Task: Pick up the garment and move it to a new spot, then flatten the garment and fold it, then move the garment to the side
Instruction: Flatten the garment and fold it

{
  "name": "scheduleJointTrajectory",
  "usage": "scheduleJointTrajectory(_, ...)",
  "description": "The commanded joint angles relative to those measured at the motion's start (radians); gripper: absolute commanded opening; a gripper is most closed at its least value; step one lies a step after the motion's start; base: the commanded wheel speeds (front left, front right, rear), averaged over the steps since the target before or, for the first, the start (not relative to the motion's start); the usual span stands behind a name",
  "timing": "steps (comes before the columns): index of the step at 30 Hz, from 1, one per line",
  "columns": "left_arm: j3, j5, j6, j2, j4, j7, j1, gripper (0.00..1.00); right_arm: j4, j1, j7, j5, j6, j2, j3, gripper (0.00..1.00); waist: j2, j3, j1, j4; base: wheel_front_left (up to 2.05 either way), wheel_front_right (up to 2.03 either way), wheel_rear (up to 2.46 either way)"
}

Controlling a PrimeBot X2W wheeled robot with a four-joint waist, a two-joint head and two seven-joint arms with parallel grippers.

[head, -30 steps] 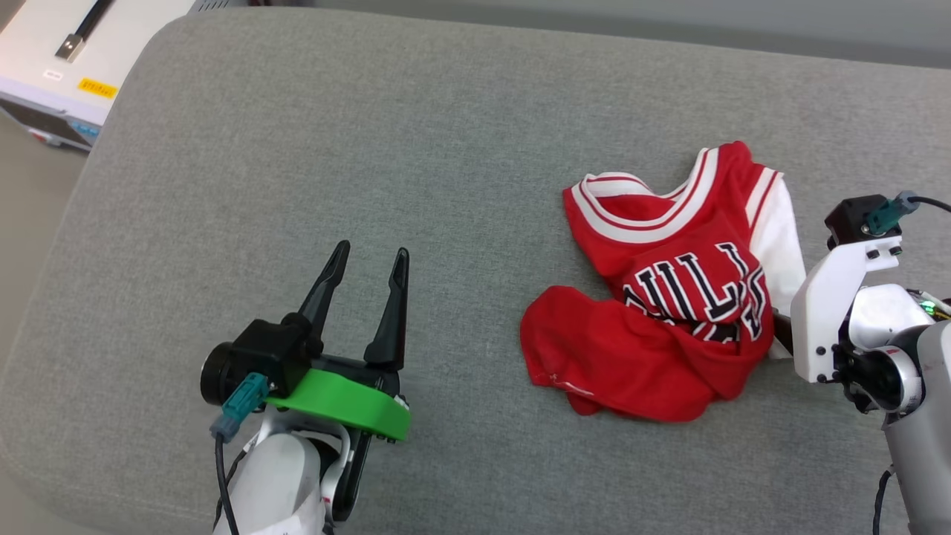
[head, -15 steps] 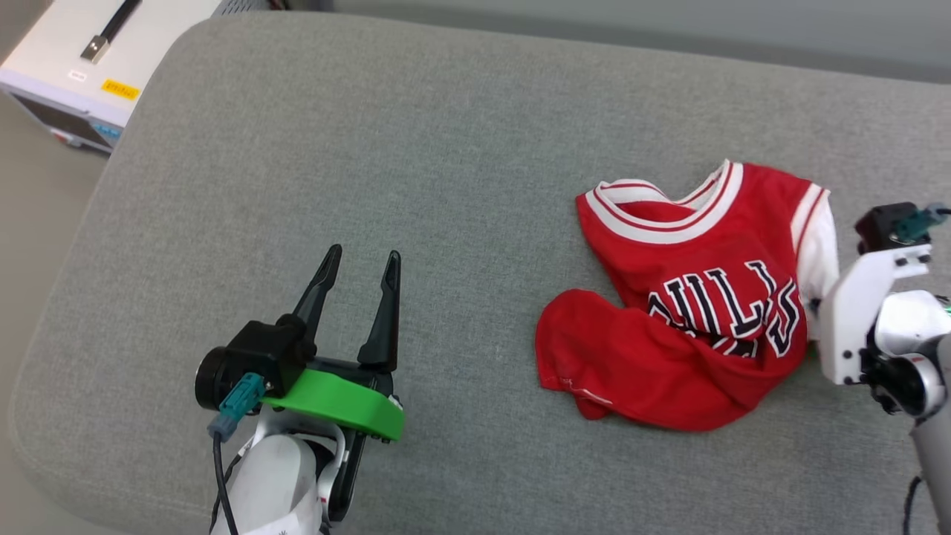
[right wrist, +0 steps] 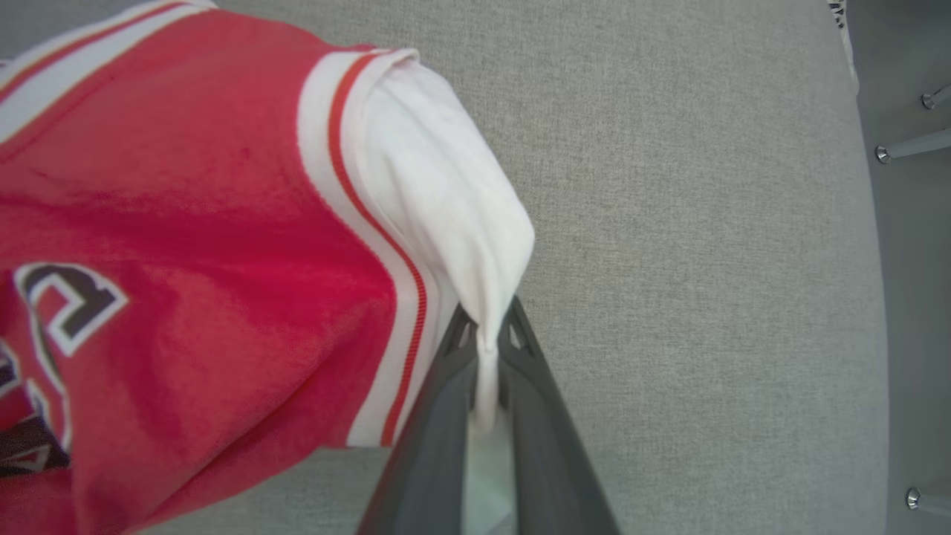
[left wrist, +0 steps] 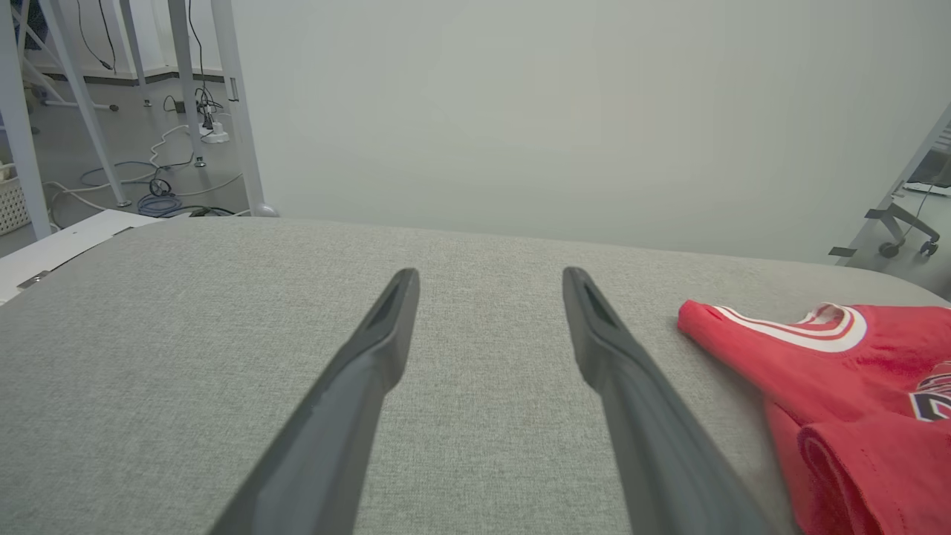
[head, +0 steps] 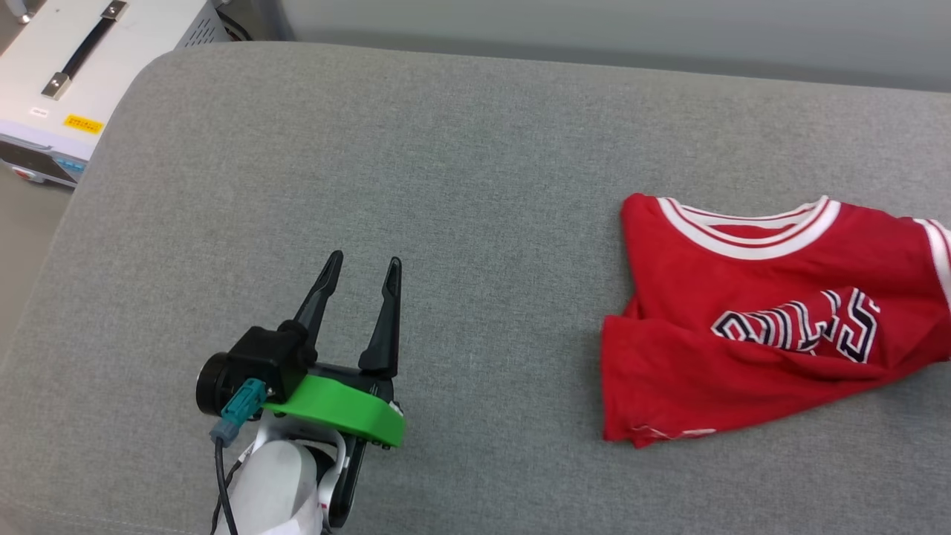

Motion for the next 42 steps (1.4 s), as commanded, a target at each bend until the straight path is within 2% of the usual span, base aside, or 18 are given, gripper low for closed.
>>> scheduleJointTrajectory(1,-0.001,0.008,-0.003,-0.004,-0.001,-0.006,0.001,1.00,0.020,0.006,-0.018,-0.018,-0.001,-0.006,-0.018,0.00,-0.0001,0.010,-0.0001,-0.002,0.00,0.00,0.00)
scheduleJointTrajectory(7,-0.008,0.010,-0.003,-0.002,0.001,-0.006,-0.006,1.00,0.119,-0.014,-0.090,-0.153,-0.001,-0.024,-0.109,0.00,-0.0001,0.021,-0.0001,0.002,0.00,0.00,0.00)
scheduleJointTrajectory(11,-0.010,0.010,-0.003,0.000,0.004,-0.006,-0.007,1.00,0.178,-0.024,-0.117,-0.207,-0.001,0.008,-0.148,0.00,-0.0001,0.016,-0.0001,0.003,0.00,0.00,0.00)
scheduleJointTrajectory(12,-0.011,0.010,-0.003,0.000,0.006,-0.006,-0.006,1.00,0.190,-0.025,-0.126,-0.216,-0.001,0.016,-0.153,0.26,-0.0001,0.012,-0.0001,0.002,0.00,0.00,0.00)
scheduleJointTrajectory(13,-0.011,0.010,-0.003,0.000,0.008,-0.006,-0.005,1.00,0.196,-0.027,-0.138,-0.222,-0.001,0.021,-0.156,1.00,-0.0001,0.008,-0.0001,0.000,0.00,0.00,0.00)
scheduleJointTrajectory(18,-0.018,0.009,-0.003,0.000,0.020,-0.006,0.005,1.00,0.193,-0.052,-0.229,-0.229,-0.001,0.063,-0.148,1.00,-0.0001,-0.029,-0.0001,-0.016,0.00,0.00,0.00)
scheduleJointTrajectory(24,-0.025,0.001,-0.003,-0.001,0.030,-0.006,0.020,1.00,0.110,-0.049,-0.373,-0.155,-0.001,0.103,-0.090,1.00,-0.0001,-0.086,-0.0001,-0.040,0.00,0.00,0.00)
scheduleJointTrajectory(32,-0.042,-0.016,-0.003,-0.003,0.032,-0.006,0.038,1.00,-0.116,0.051,-0.555,-0.011,-0.001,0.161,-0.021,1.00,-0.0001,-0.131,-0.0001,-0.062,0.00,0.00,0.00)
scheduleJointTrajectory(37,-0.072,-0.027,-0.003,-0.004,0.039,-0.006,0.054,1.00,-0.269,0.169,-0.659,0.022,-0.001,0.242,-0.036,1.00,-0.0001,-0.143,-0.0001,-0.066,0.00,0.00,0.00)
scheduleJointTrajectory(42,-0.111,-0.044,-0.003,-0.004,0.057,-0.006,0.066,1.00,-0.366,0.261,-0.702,0.018,-0.001,0.327,-0.059,1.00,-0.0001,-0.143,-0.0001,-0.076,0.00,0.00,0.00)
